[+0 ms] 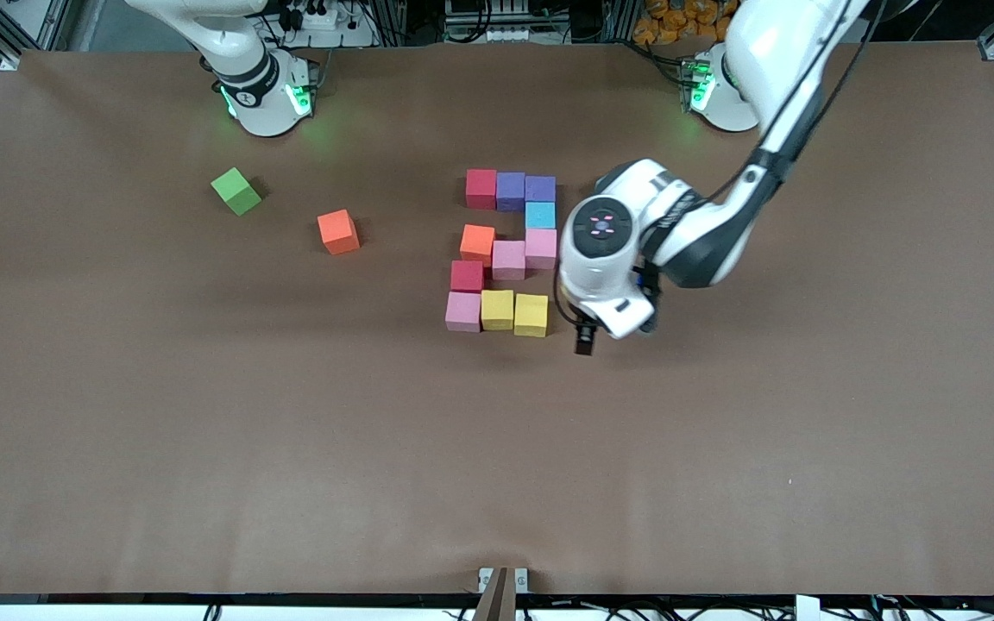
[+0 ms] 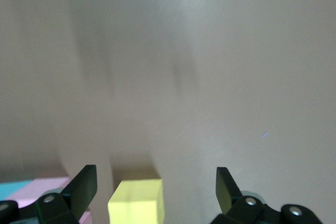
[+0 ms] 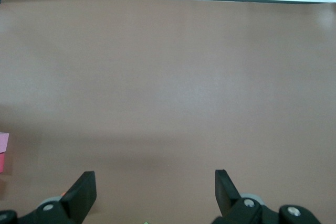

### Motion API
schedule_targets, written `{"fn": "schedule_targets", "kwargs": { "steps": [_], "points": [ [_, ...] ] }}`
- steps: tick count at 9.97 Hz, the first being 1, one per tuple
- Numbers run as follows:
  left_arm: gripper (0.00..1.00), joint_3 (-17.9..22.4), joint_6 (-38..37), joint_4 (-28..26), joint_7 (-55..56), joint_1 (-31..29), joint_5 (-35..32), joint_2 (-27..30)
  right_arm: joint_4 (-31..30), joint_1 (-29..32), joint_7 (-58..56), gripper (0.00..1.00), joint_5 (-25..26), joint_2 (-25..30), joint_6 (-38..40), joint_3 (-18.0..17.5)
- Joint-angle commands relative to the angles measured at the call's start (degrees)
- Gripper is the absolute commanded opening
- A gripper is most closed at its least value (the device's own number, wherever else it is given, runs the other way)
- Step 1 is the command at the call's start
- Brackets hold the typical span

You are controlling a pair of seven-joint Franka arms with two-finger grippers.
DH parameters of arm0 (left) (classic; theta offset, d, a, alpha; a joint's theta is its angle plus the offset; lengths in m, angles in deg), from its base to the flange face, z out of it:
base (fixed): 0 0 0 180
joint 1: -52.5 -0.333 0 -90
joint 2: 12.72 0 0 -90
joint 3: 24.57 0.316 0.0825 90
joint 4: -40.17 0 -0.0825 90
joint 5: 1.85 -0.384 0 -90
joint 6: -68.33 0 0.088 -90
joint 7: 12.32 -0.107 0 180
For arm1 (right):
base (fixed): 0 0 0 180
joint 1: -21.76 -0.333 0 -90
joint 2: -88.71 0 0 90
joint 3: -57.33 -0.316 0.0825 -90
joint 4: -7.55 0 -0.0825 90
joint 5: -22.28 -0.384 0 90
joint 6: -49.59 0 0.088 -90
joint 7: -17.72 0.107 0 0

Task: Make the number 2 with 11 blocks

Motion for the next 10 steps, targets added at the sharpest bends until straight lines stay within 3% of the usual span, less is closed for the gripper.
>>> {"fn": "schedule_targets", "kwargs": {
  "steps": [1,5,10],
  "points": [
    [1.0,0.07,-2.13,-0.8,-9.17,-3.71,-0.77,4.08,1.78,0.67,-0.36,1.0,-0.23,-0.6,1.04,-0.25],
    [1.0,0.07,-8.98,3.06,-30.0,-12.66,-0.16,9.17,3.09,0.67,-0.27,1.0,-0.93,-0.68,1.04,-0.33],
    [1.0,-0.19,-17.41,3.51,-62.76,-24.62,4.31,18.75,3.19,0.59,-0.18,1.0,-1.02,-0.77,1.04,-0.33]
  ]
}}
